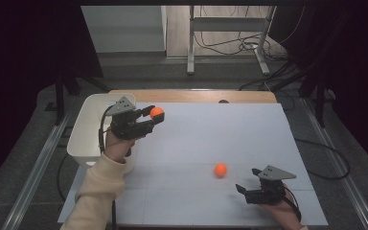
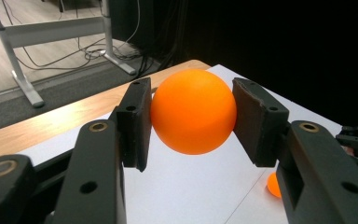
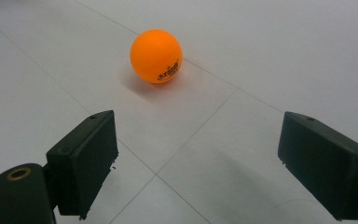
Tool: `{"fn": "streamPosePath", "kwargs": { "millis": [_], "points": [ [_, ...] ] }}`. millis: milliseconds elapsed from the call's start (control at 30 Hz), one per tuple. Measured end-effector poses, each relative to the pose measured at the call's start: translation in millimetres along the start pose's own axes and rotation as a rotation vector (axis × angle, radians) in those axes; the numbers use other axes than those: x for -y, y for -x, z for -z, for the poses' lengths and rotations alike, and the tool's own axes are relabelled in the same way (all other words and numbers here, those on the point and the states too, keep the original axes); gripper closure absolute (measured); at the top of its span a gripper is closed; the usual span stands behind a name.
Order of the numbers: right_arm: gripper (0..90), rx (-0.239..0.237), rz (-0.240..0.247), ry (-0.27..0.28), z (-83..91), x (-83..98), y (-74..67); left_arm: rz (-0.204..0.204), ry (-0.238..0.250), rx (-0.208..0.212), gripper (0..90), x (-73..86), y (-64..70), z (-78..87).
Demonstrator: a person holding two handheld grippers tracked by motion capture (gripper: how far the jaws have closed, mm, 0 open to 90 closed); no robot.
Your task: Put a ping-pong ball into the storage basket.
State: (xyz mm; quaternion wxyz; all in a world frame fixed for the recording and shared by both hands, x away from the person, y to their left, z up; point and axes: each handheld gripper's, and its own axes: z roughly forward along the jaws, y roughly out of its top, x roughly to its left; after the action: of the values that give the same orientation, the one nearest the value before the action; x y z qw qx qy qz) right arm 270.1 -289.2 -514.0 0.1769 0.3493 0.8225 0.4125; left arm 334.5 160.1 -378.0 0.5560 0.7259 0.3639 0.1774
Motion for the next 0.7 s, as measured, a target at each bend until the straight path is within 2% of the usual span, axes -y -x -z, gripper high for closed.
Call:
{"fn": "streamPosePath", "kwargs": {
  "millis": [700],
  "points": [
    [12.4,0.001,-0.001,0.002,0.1,0.0,-0.1,0.041,0.025,-0.059,50.0,-0.1,-20.6,16.5]
  ]
}}
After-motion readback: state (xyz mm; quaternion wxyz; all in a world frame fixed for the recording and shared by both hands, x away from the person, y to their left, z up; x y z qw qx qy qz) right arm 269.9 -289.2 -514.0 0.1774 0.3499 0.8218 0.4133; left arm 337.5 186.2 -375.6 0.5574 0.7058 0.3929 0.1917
